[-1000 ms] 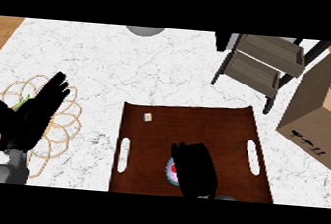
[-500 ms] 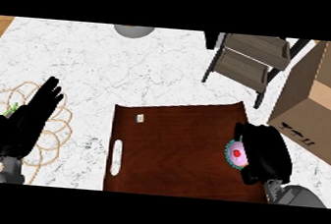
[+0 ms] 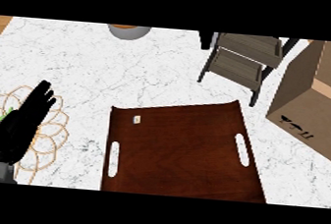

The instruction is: Pick the cupcake from the tray and place it in the tiered basket

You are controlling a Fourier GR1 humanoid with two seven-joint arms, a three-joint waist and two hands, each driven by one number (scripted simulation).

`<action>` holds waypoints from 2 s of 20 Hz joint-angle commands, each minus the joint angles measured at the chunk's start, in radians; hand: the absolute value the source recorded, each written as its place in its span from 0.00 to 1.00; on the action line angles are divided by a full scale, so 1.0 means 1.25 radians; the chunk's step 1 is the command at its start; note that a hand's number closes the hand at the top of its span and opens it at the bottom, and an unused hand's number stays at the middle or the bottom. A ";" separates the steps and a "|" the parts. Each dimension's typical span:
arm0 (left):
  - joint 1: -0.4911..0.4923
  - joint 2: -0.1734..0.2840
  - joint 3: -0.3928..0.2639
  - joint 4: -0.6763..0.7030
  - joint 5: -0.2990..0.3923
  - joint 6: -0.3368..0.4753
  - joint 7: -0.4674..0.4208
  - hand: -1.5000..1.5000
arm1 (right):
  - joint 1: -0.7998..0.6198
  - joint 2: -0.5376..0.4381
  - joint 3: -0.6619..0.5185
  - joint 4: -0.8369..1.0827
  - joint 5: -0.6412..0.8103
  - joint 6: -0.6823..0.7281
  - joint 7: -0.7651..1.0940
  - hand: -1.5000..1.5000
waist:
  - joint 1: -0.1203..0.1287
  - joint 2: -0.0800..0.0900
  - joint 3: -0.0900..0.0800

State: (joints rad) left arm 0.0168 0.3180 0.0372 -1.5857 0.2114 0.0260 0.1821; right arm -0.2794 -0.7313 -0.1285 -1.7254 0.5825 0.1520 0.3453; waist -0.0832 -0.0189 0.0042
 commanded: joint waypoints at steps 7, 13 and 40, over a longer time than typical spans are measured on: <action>-0.048 -0.008 -0.015 0.016 -0.010 -0.015 0.009 0.50 | -0.106 -0.216 -0.384 0.137 -0.395 0.226 -0.159 1.00 | 0.054 0.013 -0.004; -0.061 -0.055 -0.060 -0.002 -0.051 0.012 0.029 0.50 | -0.257 -0.262 -0.286 0.116 -0.483 0.295 0.040 1.00 | 0.075 0.015 -0.005; -0.083 -0.056 -0.007 0.038 -0.055 -0.045 0.014 0.50 | -0.716 0.013 0.090 0.456 -0.233 0.138 0.192 1.00 | 0.081 0.018 -0.004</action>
State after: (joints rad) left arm -0.0864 0.2566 0.0243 -1.5384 0.1495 -0.0310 0.2022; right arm -1.1523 -0.7535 -0.0310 -1.2530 0.2318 0.3553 0.6525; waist 0.0147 0.0020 -0.0011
